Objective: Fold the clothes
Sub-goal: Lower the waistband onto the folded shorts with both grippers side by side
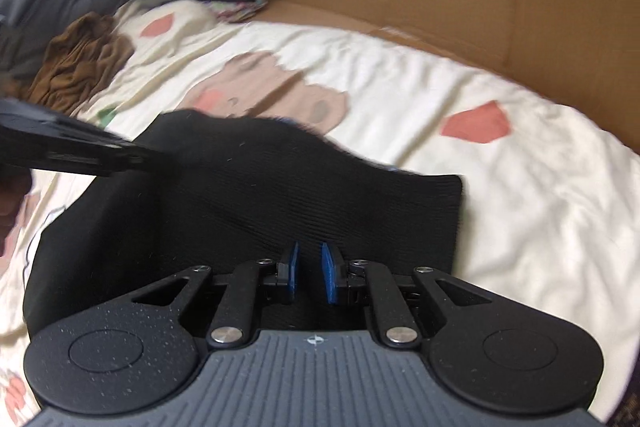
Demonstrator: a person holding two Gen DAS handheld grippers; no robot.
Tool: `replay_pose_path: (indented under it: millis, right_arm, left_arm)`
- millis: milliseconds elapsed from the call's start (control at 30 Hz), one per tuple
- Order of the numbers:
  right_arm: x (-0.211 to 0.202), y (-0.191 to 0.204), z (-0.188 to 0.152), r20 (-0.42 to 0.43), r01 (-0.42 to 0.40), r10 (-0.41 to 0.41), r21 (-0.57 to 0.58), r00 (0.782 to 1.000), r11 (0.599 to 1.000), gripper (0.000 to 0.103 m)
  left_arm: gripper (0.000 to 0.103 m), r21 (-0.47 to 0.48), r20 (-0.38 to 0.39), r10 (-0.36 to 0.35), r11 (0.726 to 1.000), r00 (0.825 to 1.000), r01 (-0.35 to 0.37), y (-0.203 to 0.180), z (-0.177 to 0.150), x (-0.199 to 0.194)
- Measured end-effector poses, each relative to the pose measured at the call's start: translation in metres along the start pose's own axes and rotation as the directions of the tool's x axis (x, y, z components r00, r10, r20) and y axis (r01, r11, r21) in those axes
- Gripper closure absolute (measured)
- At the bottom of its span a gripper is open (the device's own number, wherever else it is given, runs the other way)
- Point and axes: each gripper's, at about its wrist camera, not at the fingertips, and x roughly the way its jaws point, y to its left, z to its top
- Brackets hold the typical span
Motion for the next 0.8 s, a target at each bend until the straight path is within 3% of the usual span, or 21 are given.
replay_pose_path:
  millis: [333, 533, 667, 800]
  right_arm:
    - [-0.035, 0.013, -0.002, 0.055, -0.045, 0.045, 0.000, 0.997, 0.999, 0.083]
    - [-0.028, 0.032, -0.010, 0.023, -0.071, 0.072, -0.035, 0.997, 0.997, 0.082]
    - [-0.011, 0.043, -0.020, -0.036, -0.074, 0.071, -0.089, 0.997, 0.993, 0.071]
    - [-0.001, 0.042, -0.027, -0.070, -0.056, 0.047, -0.141, 0.996, 0.988, 0.071]
  left_arm:
    - [0.098, -0.032, 0.035, -0.063, 0.997, 0.997, 0.064, -0.010, -0.011, -0.037]
    - [0.095, -0.004, 0.002, -0.139, 0.990, 0.990, 0.139, -0.035, -0.031, -0.027]
    - [0.094, 0.004, -0.029, -0.179, 0.984, 0.983, 0.179, -0.046, -0.052, -0.011]
    - [0.098, 0.032, -0.044, -0.147, 0.988, 0.988, 0.149, -0.044, -0.066, 0.004]
